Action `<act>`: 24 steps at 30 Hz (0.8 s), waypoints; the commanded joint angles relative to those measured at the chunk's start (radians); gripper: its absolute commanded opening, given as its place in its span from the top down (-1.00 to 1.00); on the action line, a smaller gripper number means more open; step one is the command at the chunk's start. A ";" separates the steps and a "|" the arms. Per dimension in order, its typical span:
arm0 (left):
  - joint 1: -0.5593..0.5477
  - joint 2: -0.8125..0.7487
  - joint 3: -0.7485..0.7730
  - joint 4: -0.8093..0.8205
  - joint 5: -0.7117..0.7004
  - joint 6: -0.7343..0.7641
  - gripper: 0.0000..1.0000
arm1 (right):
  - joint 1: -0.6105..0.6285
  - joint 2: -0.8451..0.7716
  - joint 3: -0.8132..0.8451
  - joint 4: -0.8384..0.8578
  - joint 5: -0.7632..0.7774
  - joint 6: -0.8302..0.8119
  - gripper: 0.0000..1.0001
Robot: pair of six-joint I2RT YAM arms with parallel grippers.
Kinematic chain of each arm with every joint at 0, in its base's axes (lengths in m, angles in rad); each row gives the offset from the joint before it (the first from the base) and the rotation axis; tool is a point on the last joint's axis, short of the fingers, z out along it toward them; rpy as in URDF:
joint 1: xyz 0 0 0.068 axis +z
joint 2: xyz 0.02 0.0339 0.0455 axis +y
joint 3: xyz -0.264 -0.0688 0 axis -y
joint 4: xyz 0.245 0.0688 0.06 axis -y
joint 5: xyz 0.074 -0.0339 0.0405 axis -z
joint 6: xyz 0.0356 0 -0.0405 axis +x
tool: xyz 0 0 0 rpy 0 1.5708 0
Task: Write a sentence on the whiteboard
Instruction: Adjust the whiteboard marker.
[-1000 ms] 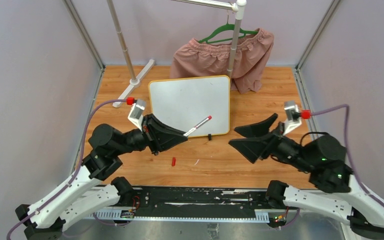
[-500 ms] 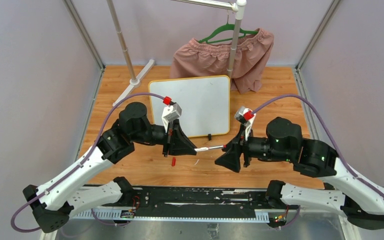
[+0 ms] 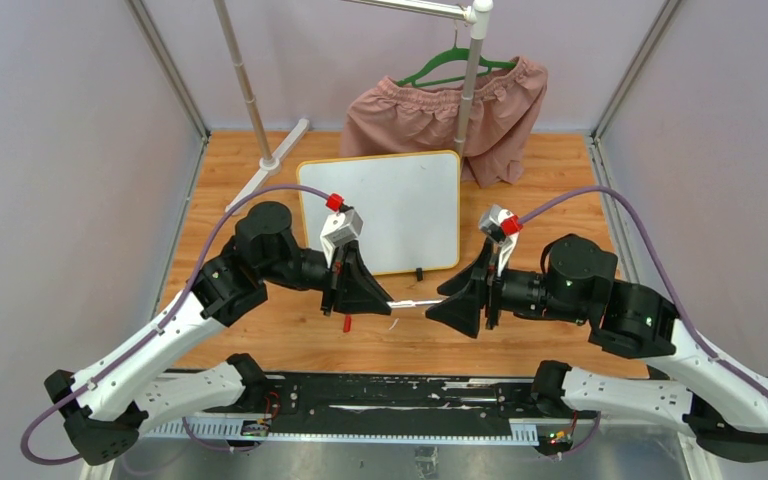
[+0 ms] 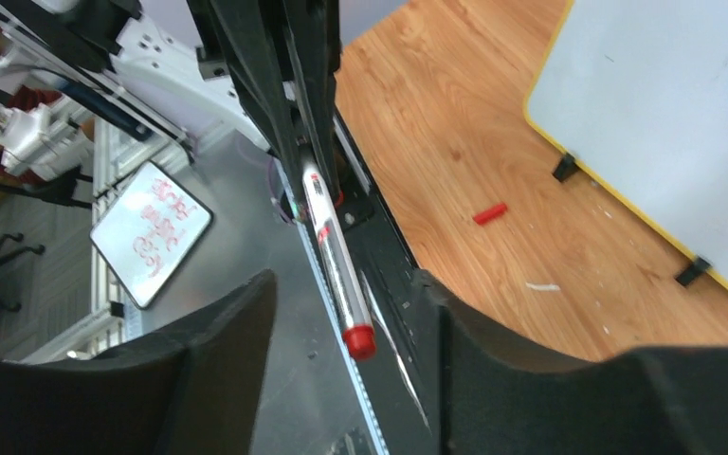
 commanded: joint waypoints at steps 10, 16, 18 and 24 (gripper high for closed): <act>-0.004 -0.019 0.001 0.094 0.012 -0.073 1.00 | 0.006 0.066 -0.099 0.309 -0.092 0.122 0.09; -0.004 -0.026 -0.008 0.111 0.003 -0.084 1.00 | 0.005 0.053 -0.130 0.364 -0.066 0.143 0.24; -0.004 -0.027 -0.012 0.115 0.002 -0.087 1.00 | 0.006 0.051 -0.136 0.378 -0.060 0.149 0.25; -0.004 -0.027 -0.017 0.124 0.002 -0.093 1.00 | 0.006 0.049 -0.150 0.396 -0.040 0.155 0.20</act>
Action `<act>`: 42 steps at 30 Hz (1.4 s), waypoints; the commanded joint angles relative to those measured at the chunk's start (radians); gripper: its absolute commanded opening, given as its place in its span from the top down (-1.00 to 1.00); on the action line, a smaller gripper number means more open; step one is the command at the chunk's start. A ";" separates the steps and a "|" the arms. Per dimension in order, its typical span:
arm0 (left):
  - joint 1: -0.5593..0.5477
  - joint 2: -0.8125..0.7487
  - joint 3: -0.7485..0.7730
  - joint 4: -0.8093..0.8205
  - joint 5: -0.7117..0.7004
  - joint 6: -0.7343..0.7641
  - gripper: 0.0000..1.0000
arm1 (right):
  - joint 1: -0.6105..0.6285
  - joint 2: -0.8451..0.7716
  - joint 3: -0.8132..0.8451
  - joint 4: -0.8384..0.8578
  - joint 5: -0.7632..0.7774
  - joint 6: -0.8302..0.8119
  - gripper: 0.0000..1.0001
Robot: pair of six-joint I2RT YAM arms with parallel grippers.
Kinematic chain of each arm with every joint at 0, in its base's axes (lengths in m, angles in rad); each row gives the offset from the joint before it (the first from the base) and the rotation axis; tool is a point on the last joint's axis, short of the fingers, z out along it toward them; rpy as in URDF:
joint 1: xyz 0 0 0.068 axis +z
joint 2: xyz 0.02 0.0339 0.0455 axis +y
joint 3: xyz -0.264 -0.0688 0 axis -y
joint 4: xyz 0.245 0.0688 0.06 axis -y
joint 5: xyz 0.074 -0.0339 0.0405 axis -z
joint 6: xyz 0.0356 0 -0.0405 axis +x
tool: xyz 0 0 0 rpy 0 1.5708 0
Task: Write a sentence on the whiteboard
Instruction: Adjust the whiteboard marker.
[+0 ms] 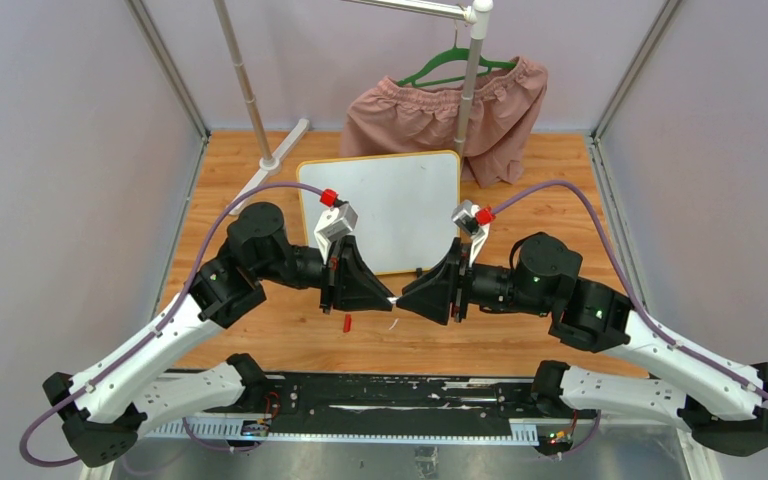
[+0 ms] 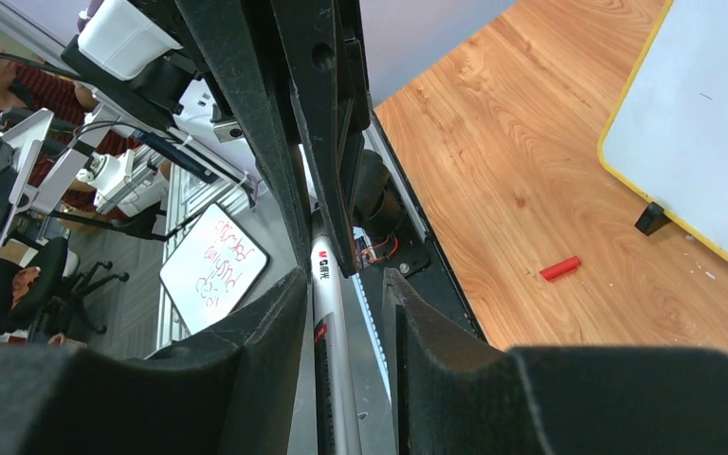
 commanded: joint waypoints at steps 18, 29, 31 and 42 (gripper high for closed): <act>-0.004 -0.021 -0.021 0.055 -0.013 -0.031 1.00 | 0.006 -0.012 -0.030 0.075 0.005 0.023 1.00; -0.004 -0.048 -0.022 -0.003 -0.093 0.016 -0.52 | 0.006 -0.067 -0.054 0.069 0.040 0.022 1.00; -0.004 -0.068 -0.020 -0.037 -0.168 0.047 -0.77 | 0.006 -0.090 -0.053 0.041 0.064 0.009 1.00; -0.004 -0.433 -0.166 -0.046 -1.088 0.105 -1.00 | 0.007 -0.306 -0.021 -0.260 0.403 -0.114 1.00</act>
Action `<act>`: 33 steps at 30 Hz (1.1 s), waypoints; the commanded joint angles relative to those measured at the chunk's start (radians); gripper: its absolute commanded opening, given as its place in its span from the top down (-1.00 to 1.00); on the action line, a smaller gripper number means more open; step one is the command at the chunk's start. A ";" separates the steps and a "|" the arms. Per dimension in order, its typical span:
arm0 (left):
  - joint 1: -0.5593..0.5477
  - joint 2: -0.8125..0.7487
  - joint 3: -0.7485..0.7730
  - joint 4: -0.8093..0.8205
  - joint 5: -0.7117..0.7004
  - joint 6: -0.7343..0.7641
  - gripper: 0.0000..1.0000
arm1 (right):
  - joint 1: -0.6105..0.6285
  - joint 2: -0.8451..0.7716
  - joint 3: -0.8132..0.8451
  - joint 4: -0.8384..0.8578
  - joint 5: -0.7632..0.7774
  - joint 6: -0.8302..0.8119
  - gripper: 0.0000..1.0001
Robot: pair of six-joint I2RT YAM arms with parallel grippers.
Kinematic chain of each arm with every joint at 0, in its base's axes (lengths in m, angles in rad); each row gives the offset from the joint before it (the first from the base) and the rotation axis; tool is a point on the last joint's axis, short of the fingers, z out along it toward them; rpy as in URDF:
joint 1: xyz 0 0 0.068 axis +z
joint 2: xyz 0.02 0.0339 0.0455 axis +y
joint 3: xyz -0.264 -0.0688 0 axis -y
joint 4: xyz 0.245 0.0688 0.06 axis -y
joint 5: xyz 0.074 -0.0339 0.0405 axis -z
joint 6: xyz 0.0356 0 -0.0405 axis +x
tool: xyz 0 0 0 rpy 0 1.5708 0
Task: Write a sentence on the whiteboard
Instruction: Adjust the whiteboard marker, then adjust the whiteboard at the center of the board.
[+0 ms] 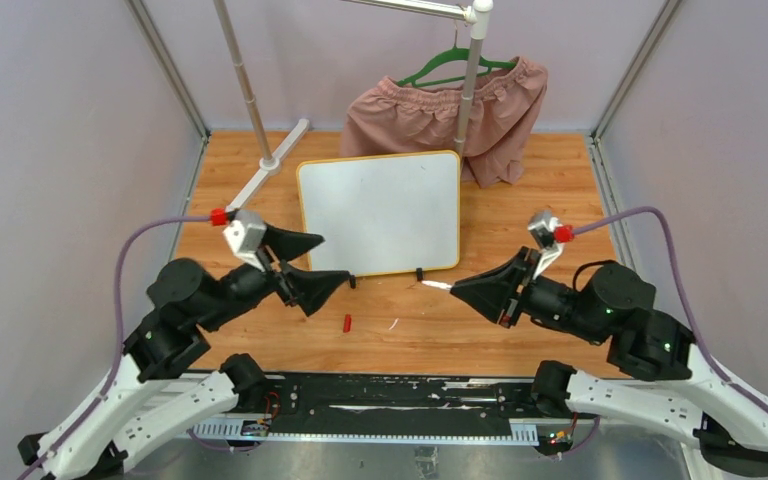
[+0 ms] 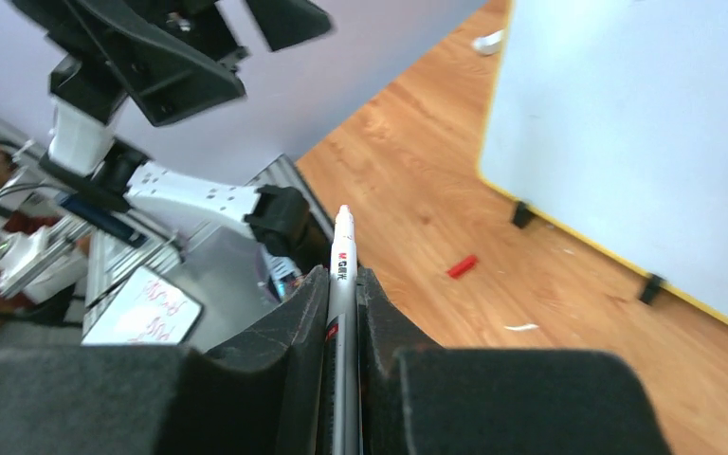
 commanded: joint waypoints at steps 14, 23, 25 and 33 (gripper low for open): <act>0.046 -0.051 -0.229 -0.118 -0.965 0.070 -1.00 | 0.007 -0.185 -0.037 -0.290 0.449 -0.139 1.00; 0.470 0.012 -0.256 -0.030 -0.464 -0.069 -1.00 | 0.007 -0.154 -0.018 -0.284 0.447 -0.178 1.00; 0.518 0.062 -0.251 0.010 -0.364 -0.080 -1.00 | 0.006 -0.151 -0.025 -0.272 0.436 -0.178 1.00; 0.898 0.213 -0.430 0.465 0.140 -0.371 -1.00 | 0.006 -0.153 -0.039 -0.256 0.399 -0.183 1.00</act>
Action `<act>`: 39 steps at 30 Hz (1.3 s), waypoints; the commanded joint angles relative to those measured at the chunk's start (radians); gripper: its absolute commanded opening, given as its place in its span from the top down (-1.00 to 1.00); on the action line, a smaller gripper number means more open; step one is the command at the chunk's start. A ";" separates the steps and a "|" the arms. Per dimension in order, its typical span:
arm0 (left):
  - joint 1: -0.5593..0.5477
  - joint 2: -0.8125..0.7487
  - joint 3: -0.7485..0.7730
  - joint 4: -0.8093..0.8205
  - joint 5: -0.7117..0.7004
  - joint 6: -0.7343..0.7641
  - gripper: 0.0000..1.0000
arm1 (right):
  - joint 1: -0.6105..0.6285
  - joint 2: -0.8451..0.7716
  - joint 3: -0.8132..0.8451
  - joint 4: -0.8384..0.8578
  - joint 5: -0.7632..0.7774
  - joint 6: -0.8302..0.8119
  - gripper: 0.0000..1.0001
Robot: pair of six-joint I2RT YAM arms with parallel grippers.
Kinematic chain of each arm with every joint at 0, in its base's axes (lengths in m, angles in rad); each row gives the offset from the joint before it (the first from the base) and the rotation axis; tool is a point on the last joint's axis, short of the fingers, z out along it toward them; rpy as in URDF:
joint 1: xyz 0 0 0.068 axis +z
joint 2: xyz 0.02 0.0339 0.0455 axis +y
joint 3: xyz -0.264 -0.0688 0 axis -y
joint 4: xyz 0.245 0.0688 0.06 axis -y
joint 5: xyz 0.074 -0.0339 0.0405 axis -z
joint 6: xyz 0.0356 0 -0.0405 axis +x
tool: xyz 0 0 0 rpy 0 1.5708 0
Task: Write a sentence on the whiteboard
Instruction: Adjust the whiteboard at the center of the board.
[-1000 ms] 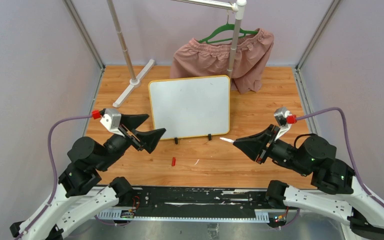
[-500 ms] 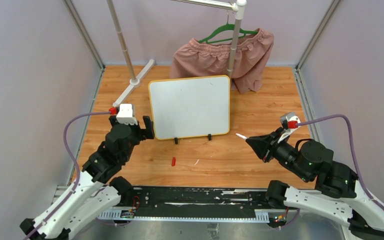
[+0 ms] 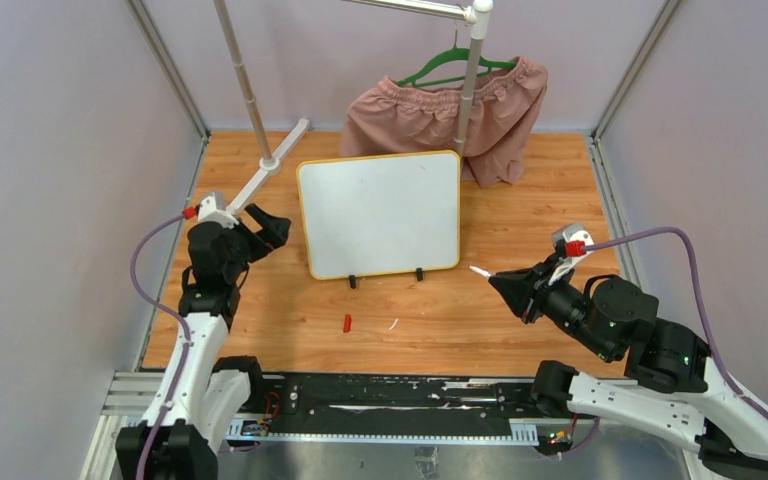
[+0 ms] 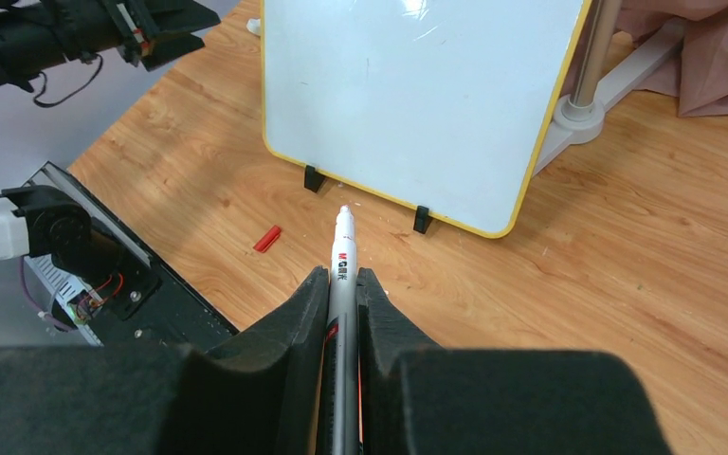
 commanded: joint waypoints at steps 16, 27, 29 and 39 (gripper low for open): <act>0.067 0.503 0.009 0.746 0.497 -0.254 -0.84 | 0.007 0.036 -0.019 0.126 -0.080 -0.047 1.00; -0.016 0.584 -0.003 0.847 0.547 -0.280 -0.45 | 0.007 0.032 -0.032 0.158 -0.101 -0.037 1.00; -0.058 0.601 -0.003 0.866 0.556 -0.291 -0.37 | 0.007 0.025 -0.040 0.160 -0.105 -0.033 1.00; -0.132 0.654 -0.042 1.033 0.567 -0.377 -0.04 | 0.006 -0.010 -0.076 0.161 -0.097 -0.016 1.00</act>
